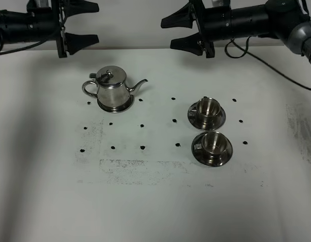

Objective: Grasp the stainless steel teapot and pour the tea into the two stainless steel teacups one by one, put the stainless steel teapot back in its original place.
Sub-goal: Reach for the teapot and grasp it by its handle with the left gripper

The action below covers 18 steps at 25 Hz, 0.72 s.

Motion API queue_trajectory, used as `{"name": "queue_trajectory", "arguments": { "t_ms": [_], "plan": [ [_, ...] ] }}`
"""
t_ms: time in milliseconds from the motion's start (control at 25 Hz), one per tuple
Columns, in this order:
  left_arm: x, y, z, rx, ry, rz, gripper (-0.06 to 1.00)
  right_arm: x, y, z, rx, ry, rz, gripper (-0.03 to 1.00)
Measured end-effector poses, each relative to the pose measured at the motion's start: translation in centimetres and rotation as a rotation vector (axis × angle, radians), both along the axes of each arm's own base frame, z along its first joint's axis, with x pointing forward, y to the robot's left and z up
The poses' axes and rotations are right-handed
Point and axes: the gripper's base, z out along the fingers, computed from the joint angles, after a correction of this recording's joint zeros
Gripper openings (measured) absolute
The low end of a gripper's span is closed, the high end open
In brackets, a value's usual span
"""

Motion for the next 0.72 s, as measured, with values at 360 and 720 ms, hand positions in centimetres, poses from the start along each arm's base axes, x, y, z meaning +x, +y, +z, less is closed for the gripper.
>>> {"name": "queue_trajectory", "arguments": {
  "t_ms": [360, 720],
  "plan": [
    [-1.6, 1.3, 4.7, 0.193, -0.032, -0.003, 0.74, -1.3, -2.0, 4.4, -0.293, -0.114, 0.006, 0.57],
    [-3.0, 1.7, 7.9, 0.331, -0.055, 0.004, 0.74, -4.4, -4.5, 12.4, -0.558, -0.248, -0.097, 0.53]
  ]
}}
